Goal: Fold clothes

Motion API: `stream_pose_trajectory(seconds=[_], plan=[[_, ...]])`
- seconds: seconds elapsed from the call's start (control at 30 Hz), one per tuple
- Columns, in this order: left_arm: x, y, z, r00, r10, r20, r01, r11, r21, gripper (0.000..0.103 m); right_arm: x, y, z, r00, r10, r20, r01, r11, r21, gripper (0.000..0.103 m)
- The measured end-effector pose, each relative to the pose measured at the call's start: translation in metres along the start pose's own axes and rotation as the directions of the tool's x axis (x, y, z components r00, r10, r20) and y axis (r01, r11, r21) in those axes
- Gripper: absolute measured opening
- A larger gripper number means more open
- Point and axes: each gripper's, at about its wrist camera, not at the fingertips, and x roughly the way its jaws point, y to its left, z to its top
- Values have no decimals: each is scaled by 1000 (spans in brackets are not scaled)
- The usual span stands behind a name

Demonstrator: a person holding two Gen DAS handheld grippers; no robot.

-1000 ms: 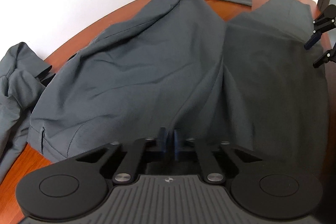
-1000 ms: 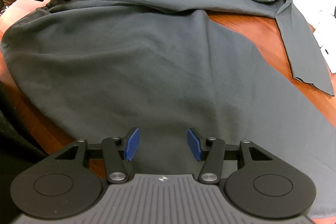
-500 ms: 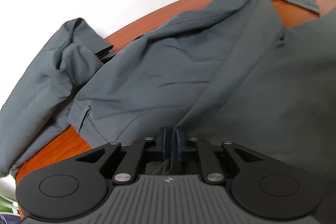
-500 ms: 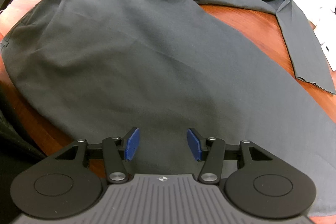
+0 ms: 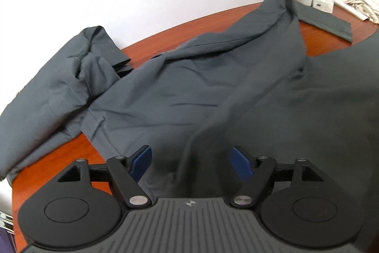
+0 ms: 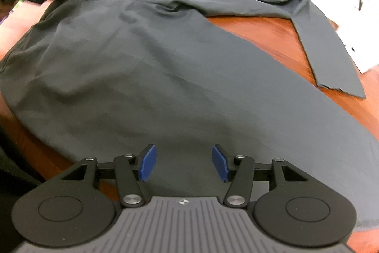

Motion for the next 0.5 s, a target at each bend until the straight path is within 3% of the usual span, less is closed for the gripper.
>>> stream_pose_trajectory(seconds=[0.23,0.5], plan=[[-23,-36,-9,997,-83,1,83,997,-9,83,-10,-7,-11,998,-56,-3,56,996,66,61],[-34,-72,-29,992,-120,-44,120,993,-10,84,-15,-22,-29,995,-103,-16,104,990,99,61]])
